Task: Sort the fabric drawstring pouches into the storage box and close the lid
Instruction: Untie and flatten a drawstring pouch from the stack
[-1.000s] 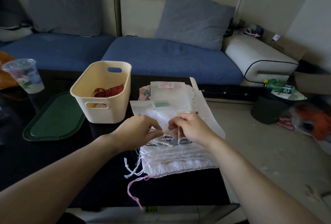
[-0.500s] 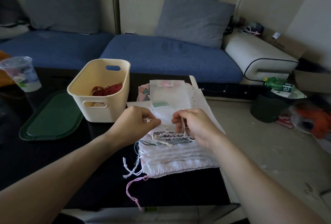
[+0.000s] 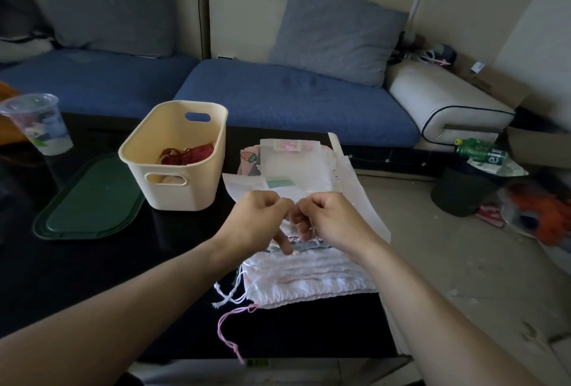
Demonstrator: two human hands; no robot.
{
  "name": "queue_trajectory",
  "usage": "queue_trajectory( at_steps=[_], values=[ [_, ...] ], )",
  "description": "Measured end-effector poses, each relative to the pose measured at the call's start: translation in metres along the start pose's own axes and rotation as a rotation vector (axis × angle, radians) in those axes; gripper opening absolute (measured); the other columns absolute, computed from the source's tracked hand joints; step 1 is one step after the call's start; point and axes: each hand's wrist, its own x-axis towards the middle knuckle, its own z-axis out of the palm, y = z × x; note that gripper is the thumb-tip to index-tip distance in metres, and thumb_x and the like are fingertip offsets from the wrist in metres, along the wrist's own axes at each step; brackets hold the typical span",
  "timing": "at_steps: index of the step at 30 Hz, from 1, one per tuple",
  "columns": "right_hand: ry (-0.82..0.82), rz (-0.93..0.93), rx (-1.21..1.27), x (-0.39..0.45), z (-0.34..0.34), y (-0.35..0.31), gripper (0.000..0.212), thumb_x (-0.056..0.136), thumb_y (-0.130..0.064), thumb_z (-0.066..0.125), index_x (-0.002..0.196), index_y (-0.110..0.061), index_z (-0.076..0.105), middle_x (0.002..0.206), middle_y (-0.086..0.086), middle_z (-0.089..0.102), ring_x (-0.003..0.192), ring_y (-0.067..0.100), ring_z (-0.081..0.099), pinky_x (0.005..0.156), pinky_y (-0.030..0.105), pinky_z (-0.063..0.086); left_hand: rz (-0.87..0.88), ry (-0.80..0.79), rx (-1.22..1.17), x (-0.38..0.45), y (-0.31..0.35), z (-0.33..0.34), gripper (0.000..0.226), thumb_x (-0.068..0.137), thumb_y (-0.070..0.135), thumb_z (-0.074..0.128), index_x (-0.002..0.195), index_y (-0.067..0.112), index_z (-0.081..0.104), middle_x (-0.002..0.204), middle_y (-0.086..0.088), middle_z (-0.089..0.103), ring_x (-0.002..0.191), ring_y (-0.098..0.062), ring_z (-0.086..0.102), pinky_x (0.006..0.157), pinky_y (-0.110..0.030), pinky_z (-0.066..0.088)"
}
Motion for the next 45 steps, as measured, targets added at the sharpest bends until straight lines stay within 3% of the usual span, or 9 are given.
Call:
queue_trajectory(
  at_steps=[6, 11, 17, 20, 27, 34, 37, 42, 45],
  values=[
    [-0.025, 0.035, -0.016, -0.007, -0.003, -0.005, 0.03, 0.102, -0.013, 0.048, 0.086, 0.0, 0.07, 0.069, 0.007, 0.07, 0.058, 0.015, 0.062, 0.048, 0.016, 0.043, -0.06, -0.057, -0.17, 0.005, -0.012, 0.016, 0.028, 0.106, 0.024, 0.035, 0.097, 0.001, 0.05, 0.089, -0.014, 0.06, 0.041, -0.021, 0.053, 0.042, -0.023, 0.021],
    [0.105, 0.105, -0.135, -0.006, -0.015, -0.007, 0.028, 0.101, -0.021, 0.052, 0.082, -0.017, 0.072, 0.084, 0.012, 0.073, 0.066, 0.02, 0.067, 0.07, 0.038, 0.055, -0.08, -0.066, -0.129, 0.012, -0.019, 0.021, 0.017, 0.104, 0.018, 0.04, 0.097, 0.009, 0.052, 0.085, -0.008, 0.054, 0.042, -0.012, 0.037, 0.038, -0.021, 0.026],
    [0.325, 0.182, -0.388, -0.004, -0.063, 0.002, 0.032, 0.096, -0.022, 0.056, 0.065, -0.02, 0.063, 0.052, -0.007, 0.051, 0.058, 0.017, 0.048, 0.051, 0.026, 0.032, -0.013, -0.085, -0.124, 0.012, -0.02, 0.014, 0.018, 0.1, 0.022, 0.058, 0.096, 0.006, 0.067, 0.076, -0.005, 0.063, 0.042, -0.01, 0.039, 0.041, -0.018, 0.034],
    [0.49, -0.011, -0.603, -0.006, -0.064, 0.008, 0.014, 0.093, -0.024, 0.066, 0.079, -0.022, 0.069, 0.08, -0.008, 0.064, 0.087, 0.021, 0.059, 0.083, 0.032, 0.048, -0.031, -0.064, -0.123, 0.015, -0.021, 0.012, 0.019, 0.104, 0.016, 0.05, 0.102, 0.004, 0.065, 0.077, -0.006, 0.058, 0.038, -0.007, 0.038, 0.038, -0.017, 0.032],
    [-0.068, -0.219, -0.671, -0.016, -0.033, 0.001, 0.031, 0.076, -0.044, 0.084, 0.099, -0.029, 0.069, 0.095, -0.019, 0.059, 0.093, 0.0, 0.056, 0.076, 0.014, 0.041, -0.025, -0.04, -0.282, 0.014, -0.015, 0.005, 0.02, 0.102, 0.018, 0.054, 0.103, 0.004, 0.067, 0.077, -0.006, 0.054, 0.036, -0.008, 0.032, 0.037, -0.019, 0.022],
    [0.025, -0.246, -0.741, -0.013, -0.013, 0.004, 0.009, 0.096, -0.029, 0.067, 0.096, -0.02, 0.064, 0.092, -0.008, 0.066, 0.088, 0.012, 0.062, 0.074, 0.027, 0.049, -0.117, -0.019, -0.495, 0.018, -0.013, 0.002, 0.019, 0.102, 0.016, 0.054, 0.105, 0.004, 0.067, 0.077, -0.005, 0.054, 0.039, -0.009, 0.027, 0.04, -0.021, 0.018],
    [0.046, -0.21, -0.683, -0.014, -0.007, 0.003, 0.025, 0.095, -0.035, 0.066, 0.111, -0.02, 0.054, 0.103, -0.003, 0.064, 0.095, 0.016, 0.061, 0.082, 0.034, 0.052, -0.165, -0.056, -0.606, 0.02, -0.013, 0.003, 0.021, 0.105, 0.013, 0.042, 0.102, 0.004, 0.061, 0.073, -0.003, 0.053, 0.038, -0.009, 0.024, 0.038, -0.02, 0.016],
    [0.102, -0.096, -0.392, -0.009, -0.007, 0.006, 0.033, 0.092, -0.031, 0.072, 0.116, -0.021, 0.051, 0.087, -0.004, 0.07, 0.077, 0.009, 0.065, 0.065, 0.023, 0.047, -0.144, -0.068, -0.621, 0.019, -0.011, 0.001, 0.025, 0.105, 0.006, 0.034, 0.105, 0.005, 0.058, 0.072, -0.001, 0.049, 0.037, -0.008, 0.026, 0.039, -0.02, 0.016],
    [0.021, 0.059, -0.113, -0.007, -0.006, 0.009, 0.028, 0.097, -0.021, 0.065, 0.121, -0.016, 0.052, 0.08, 0.002, 0.077, 0.076, 0.011, 0.072, 0.076, 0.03, 0.054, -0.125, -0.01, -0.585, 0.02, -0.013, -0.002, 0.024, 0.103, -0.001, 0.04, 0.114, 0.001, 0.061, 0.073, -0.001, 0.055, 0.038, -0.007, 0.033, 0.037, -0.017, 0.021]
  ],
)
